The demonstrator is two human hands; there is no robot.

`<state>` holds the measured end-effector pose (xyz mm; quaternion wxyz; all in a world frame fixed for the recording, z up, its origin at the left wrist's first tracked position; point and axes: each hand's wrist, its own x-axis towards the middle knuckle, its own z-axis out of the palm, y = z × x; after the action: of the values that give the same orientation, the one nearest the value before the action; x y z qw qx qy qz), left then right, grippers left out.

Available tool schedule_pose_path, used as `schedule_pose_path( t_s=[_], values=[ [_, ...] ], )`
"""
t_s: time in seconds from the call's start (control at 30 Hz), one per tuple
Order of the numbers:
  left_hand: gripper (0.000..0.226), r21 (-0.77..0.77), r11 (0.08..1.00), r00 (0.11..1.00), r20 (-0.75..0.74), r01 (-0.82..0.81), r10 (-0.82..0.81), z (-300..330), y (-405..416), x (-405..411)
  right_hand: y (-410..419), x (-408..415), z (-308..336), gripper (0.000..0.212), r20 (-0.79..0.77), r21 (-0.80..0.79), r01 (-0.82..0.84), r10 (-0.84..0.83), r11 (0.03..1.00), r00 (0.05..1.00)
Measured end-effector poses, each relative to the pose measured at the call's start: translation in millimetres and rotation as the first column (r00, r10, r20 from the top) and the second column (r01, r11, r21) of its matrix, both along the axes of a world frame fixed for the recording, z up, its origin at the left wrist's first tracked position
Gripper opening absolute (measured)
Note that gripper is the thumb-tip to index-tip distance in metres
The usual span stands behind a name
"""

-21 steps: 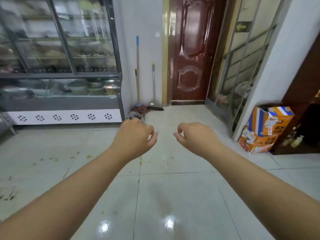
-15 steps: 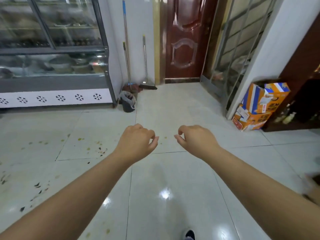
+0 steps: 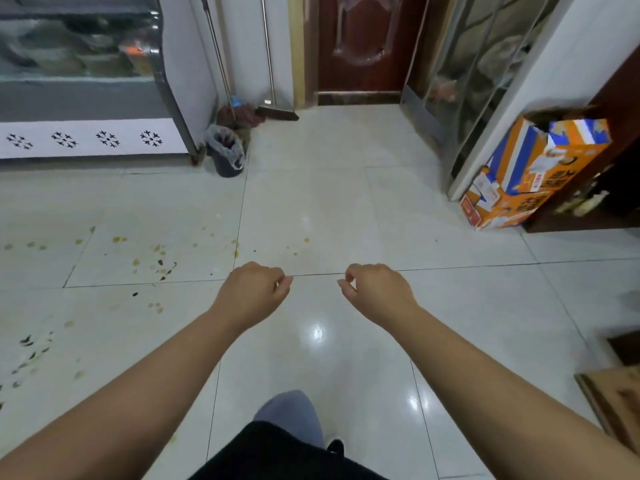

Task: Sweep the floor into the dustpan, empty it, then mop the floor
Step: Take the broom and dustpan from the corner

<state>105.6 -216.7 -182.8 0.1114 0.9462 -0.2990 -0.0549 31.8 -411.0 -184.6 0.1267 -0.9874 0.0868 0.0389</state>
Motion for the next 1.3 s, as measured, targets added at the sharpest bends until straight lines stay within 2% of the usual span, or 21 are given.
schedule_pose_path(
  t_s=[0.2, 0.43, 0.6, 0.77, 0.9, 1.17, 1.3],
  values=[
    [0.035, -0.018, 0.999, 0.999, 0.021, 0.04, -0.04, -4, -72, 80, -68, 78, -7, 0.035, 0.008, -0.027, -0.009, 0.01, 1.0, 1.0],
    [0.033, -0.051, 0.997, 0.997, 0.041, 0.065, -0.063, -11, -160, 222, -150, 223, -3, 0.034, -0.006, -0.117, -0.014, 0.013, 0.993, 1.0],
    [0.036, -0.057, 0.995, 0.996, 0.039, 0.083, -0.081, 1, -219, 329, -209, 326, 18, 0.033, -0.022, -0.08, 0.026, -0.027, 0.996, 0.999],
    [0.035, -0.089, 0.996, 1.0, -0.009, 0.016, -0.017, 8, -267, 421, -261, 412, 29, 0.026, -0.004, 0.039, 0.137, -0.137, 0.99, 0.991],
    [0.033, -0.073, 0.997, 0.999, -0.04, -0.008, 0.005, -1, -300, 490, -301, 481, 21, 0.03, -0.046, 0.052, 0.17, -0.168, 0.984, 0.985],
    [0.027, -0.094, 0.99, 0.994, -0.052, -0.105, 0.101, -19, -385, 648, -389, 654, -5, 0.028, -0.057, 0.065, 0.09, -0.086, 0.994, 0.995],
    [0.029, -0.065, 0.993, 0.995, -0.018, -0.1, 0.099, -10, -426, 727, -429, 746, -2, 0.028, -0.013, 0.011, 0.001, -0.001, 1.0, 1.0]
  ],
)
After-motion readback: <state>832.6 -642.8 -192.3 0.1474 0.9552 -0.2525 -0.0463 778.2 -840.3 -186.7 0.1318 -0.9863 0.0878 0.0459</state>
